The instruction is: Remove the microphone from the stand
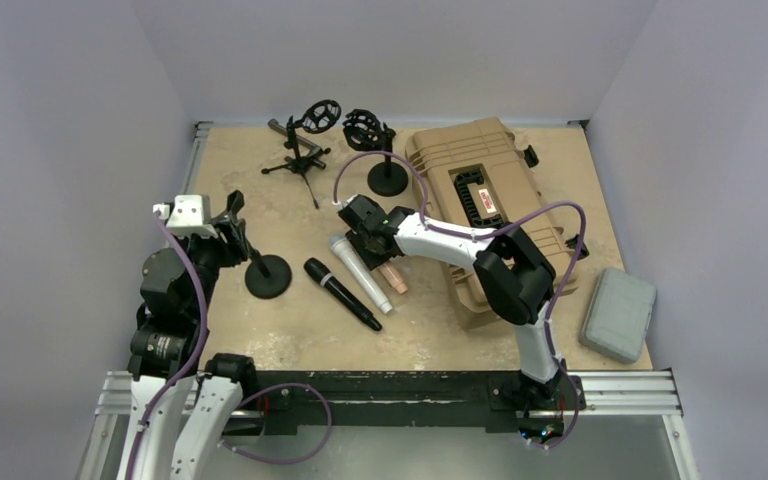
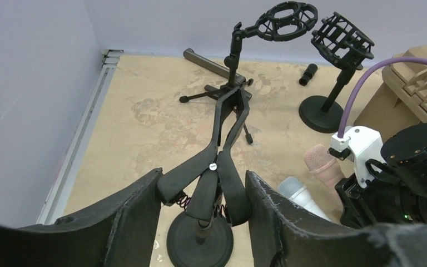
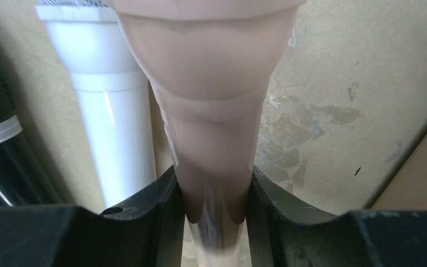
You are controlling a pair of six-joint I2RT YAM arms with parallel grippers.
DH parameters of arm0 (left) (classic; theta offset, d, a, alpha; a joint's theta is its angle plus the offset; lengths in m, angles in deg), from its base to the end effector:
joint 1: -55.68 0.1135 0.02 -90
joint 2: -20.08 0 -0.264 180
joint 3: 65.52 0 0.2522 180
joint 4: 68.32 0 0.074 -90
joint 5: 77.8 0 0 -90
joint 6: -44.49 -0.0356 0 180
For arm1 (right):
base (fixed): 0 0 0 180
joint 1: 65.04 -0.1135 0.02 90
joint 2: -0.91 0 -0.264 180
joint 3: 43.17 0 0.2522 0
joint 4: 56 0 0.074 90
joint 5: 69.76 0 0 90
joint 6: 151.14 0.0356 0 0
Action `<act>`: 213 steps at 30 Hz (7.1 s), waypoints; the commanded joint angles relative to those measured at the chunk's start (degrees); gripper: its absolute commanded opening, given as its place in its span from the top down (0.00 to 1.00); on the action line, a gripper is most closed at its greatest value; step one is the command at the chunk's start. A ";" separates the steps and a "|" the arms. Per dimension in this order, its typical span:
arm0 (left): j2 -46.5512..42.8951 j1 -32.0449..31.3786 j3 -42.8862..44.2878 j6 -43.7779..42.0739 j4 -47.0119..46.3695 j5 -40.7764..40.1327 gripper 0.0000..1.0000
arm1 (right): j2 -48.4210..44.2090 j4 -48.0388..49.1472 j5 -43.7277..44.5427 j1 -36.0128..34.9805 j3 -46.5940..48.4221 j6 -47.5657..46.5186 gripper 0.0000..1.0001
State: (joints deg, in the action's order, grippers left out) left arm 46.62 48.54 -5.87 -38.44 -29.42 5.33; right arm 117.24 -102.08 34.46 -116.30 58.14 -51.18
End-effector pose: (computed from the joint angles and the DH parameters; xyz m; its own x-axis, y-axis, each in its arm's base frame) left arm 0.1036 -0.0087 0.3582 -0.1000 -0.1106 -0.9888 -0.0070 0.9939 -0.1105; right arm 0.2779 0.3324 0.1898 -0.6575 -0.5516 -0.5132 -0.5768 0.8068 -0.1282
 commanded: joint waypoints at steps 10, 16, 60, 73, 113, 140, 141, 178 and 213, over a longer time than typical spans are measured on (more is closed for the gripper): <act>1.80 0.18 10.27 5.88 7.24 -3.82 0.08 | 0.76 5.28 -0.17 0.29 -3.01 -0.15 0.67; 6.22 0.19 24.48 13.27 19.49 -15.92 0.03 | 0.07 7.20 -0.82 0.31 -4.85 -0.50 0.57; -7.20 0.11 20.91 24.30 19.61 -18.21 0.16 | -5.02 46.78 -39.36 -3.46 15.31 49.52 0.12; -8.43 -0.51 20.21 23.21 19.35 -19.36 0.16 | 1.82 42.75 -36.03 -5.82 23.14 49.10 0.25; -7.30 -0.86 20.21 22.92 18.36 -19.32 0.17 | 3.83 46.34 -36.86 -5.87 6.70 50.59 0.84; -4.63 -0.91 18.17 23.18 17.56 -15.48 0.17 | 8.33 44.46 -35.45 -4.72 2.21 48.93 0.83; -3.64 -0.87 18.29 22.52 17.43 -14.44 0.15 | 8.17 43.91 -35.10 -4.72 2.87 48.40 0.82; 10.01 0.20 27.75 21.07 21.54 -6.60 0.05 | 2.67 45.15 -43.51 -2.52 19.64 40.81 0.12; 9.06 0.19 26.18 21.21 20.39 -5.80 0.05 | 7.40 42.43 -41.38 -2.43 20.90 39.19 0.17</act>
State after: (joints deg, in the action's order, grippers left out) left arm 56.13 48.23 20.51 -16.19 -6.95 -0.84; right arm 124.41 -58.17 -9.32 -118.97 81.14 -8.98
